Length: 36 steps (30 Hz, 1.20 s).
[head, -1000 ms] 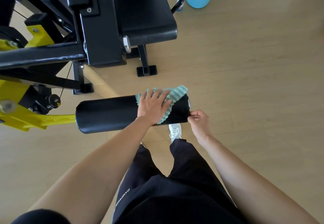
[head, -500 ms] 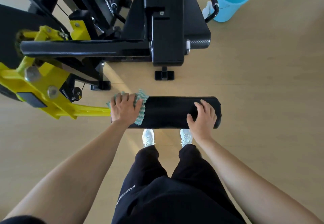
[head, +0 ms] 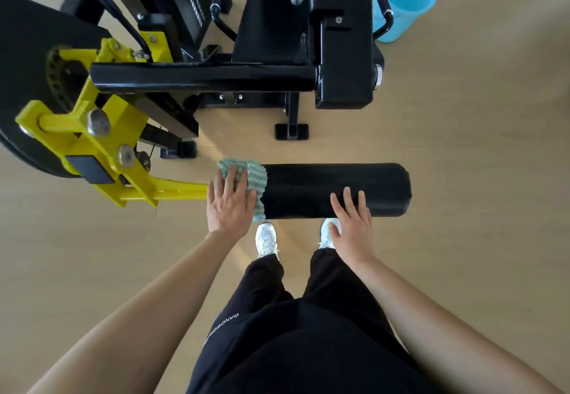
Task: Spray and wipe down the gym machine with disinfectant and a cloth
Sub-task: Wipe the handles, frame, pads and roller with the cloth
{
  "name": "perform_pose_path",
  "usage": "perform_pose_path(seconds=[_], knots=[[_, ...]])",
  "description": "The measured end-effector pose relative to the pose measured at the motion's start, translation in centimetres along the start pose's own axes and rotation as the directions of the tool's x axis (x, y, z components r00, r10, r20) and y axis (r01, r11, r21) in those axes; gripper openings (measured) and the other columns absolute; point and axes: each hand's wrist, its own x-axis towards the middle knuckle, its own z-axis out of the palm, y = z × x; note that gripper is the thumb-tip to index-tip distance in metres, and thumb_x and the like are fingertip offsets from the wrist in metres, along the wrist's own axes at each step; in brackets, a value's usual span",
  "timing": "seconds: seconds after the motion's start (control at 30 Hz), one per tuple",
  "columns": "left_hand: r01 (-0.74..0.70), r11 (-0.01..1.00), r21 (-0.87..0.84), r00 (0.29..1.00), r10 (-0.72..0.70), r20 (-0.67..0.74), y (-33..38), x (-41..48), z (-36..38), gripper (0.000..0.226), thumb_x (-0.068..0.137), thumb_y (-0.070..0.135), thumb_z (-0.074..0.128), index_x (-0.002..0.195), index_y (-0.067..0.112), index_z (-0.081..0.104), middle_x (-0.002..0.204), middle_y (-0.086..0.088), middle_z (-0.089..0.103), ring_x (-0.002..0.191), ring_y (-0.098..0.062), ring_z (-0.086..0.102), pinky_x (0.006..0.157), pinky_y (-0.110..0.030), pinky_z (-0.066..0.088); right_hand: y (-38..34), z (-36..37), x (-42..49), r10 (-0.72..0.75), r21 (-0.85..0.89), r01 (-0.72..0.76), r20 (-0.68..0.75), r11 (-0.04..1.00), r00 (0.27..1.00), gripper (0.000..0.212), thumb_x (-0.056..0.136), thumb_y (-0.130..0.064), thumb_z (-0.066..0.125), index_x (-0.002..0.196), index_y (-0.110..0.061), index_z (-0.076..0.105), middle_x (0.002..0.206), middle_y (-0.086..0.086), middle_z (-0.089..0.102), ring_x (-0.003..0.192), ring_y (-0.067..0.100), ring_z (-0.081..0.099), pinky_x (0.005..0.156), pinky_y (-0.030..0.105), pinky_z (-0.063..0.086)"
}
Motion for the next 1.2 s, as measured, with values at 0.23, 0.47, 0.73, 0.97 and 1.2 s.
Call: perform_pose_path(seconds=[0.23,0.47,0.73,0.97,1.2], knots=[[-0.193,0.975,0.114,0.975,0.178,0.134,7.6,2.7,0.2,0.065,0.106,0.047,0.011,0.158,0.015,0.034,0.167,-0.007,0.032,0.157,-0.038,0.018,0.126,-0.058,0.012,-0.2,-0.5,0.0,0.058,0.100,-0.062,0.040,0.993,0.997,0.063,0.101,-0.026,0.061,0.159,-0.027,0.037,0.171,-0.001,0.018,0.160,0.029,0.001,0.128,0.053,0.018],[-0.483,0.875,0.028,0.863,0.470,0.183,13.0,1.2,0.5,0.066,0.109,0.048,0.027,0.165,0.016,0.014,0.174,-0.007,0.009,0.160,-0.034,0.002,0.129,-0.055,0.007,-1.8,-1.4,0.8,0.116,0.341,-0.021,-0.259,0.940,0.959,0.049,0.094,-0.012,0.068,0.142,-0.009,0.057,0.158,0.008,0.046,0.152,0.024,0.034,0.122,0.048,0.033],[0.054,0.998,-0.018,0.998,-0.055,-0.039,3.0,-3.7,0.3,0.073,0.100,0.028,0.049,0.162,0.003,0.021,0.170,-0.018,0.018,0.159,-0.035,0.015,0.126,-0.055,0.022,-8.3,-0.5,5.8,-0.298,-0.016,0.301,0.093,0.954,0.950,0.070,0.103,-0.059,0.038,0.164,-0.034,0.013,0.174,0.003,0.002,0.157,0.039,-0.012,0.126,0.063,0.004],[0.148,0.989,0.023,0.986,-0.149,0.077,5.5,-2.9,1.0,0.090,0.094,0.039,0.060,0.162,-0.001,0.015,0.170,-0.024,0.011,0.158,-0.041,0.004,0.127,-0.059,0.009,-4.1,-1.8,7.5,-0.077,-0.144,0.105,0.190,0.984,0.979,0.079,0.091,-0.084,0.009,0.161,-0.048,0.001,0.173,0.000,0.010,0.153,0.055,-0.005,0.116,0.075,-0.012],[0.095,0.989,0.113,0.993,-0.103,0.062,5.0,-2.9,0.7,0.094,0.092,0.042,0.064,0.161,-0.001,0.017,0.167,-0.027,0.019,0.156,-0.046,0.013,0.125,-0.063,0.018,4.6,-4.2,6.4,0.243,-0.126,-0.226,0.137,0.966,0.960,0.081,0.089,-0.086,0.005,0.160,-0.048,-0.002,0.172,-0.012,-0.004,0.151,0.051,-0.020,0.110,0.070,-0.020]])
